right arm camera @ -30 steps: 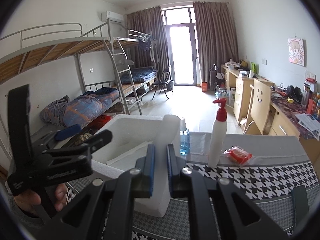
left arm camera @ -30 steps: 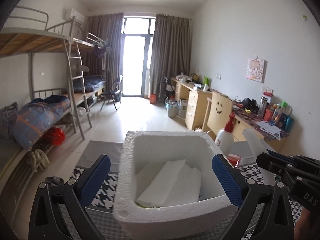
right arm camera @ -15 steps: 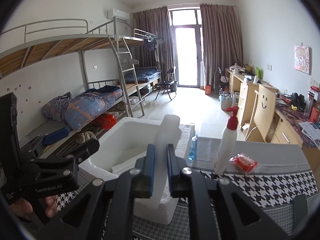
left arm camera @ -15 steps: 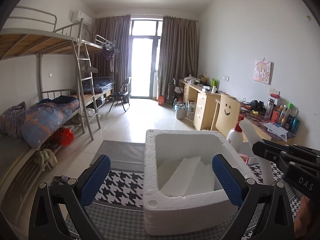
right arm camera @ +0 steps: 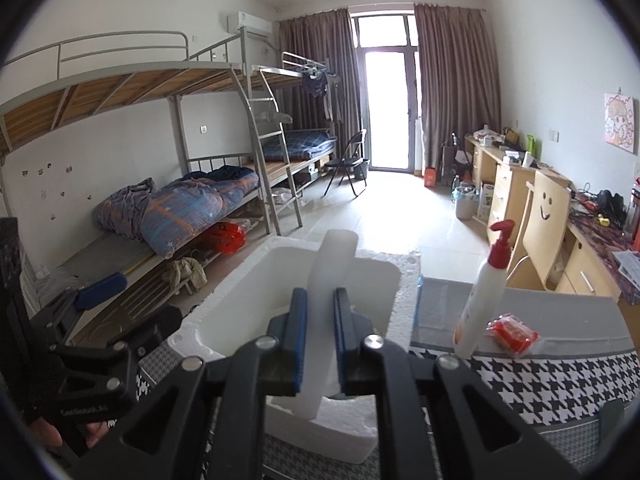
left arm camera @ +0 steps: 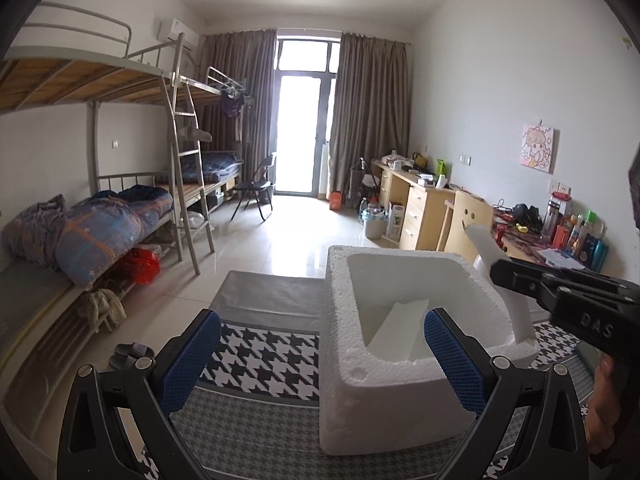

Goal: Organize soft objects
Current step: 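Lower foam roller into the styrofoam box and open right gripper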

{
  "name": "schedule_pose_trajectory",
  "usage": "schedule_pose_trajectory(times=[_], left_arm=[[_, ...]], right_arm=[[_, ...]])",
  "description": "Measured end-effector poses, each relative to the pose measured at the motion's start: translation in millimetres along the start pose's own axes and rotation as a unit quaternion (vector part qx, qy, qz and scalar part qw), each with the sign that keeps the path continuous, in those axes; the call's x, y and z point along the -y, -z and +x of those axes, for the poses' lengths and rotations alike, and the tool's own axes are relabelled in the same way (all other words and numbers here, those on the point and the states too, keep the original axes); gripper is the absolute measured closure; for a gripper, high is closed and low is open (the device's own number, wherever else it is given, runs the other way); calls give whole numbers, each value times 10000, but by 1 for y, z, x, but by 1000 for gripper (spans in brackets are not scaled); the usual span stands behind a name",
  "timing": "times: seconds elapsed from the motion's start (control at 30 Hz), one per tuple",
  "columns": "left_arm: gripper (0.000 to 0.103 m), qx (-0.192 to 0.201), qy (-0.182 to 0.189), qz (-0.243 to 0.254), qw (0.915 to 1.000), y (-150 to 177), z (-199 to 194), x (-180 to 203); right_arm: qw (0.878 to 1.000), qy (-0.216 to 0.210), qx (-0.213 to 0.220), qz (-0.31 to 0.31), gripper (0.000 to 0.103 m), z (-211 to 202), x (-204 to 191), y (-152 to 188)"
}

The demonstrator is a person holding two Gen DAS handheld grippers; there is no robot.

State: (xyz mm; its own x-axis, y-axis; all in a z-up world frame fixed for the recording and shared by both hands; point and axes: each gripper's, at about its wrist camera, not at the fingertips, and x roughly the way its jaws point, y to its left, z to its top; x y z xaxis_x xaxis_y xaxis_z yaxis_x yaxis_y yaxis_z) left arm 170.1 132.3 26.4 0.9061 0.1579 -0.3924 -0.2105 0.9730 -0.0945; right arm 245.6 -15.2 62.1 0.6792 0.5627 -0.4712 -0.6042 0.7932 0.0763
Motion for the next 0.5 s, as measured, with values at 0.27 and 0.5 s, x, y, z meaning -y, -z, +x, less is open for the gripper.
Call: schedule_pose_trajectory(times=[0.27,0.5], left_arm=[[1,4,-107,-148,9998,7,-2,-10],[1,-22,-134,-143,9998,11,-3,-12]], right_arm=[[9999,93,-88,-40,87,11,-3,-2],[9995,63,-317,39,83,27,0,2]])
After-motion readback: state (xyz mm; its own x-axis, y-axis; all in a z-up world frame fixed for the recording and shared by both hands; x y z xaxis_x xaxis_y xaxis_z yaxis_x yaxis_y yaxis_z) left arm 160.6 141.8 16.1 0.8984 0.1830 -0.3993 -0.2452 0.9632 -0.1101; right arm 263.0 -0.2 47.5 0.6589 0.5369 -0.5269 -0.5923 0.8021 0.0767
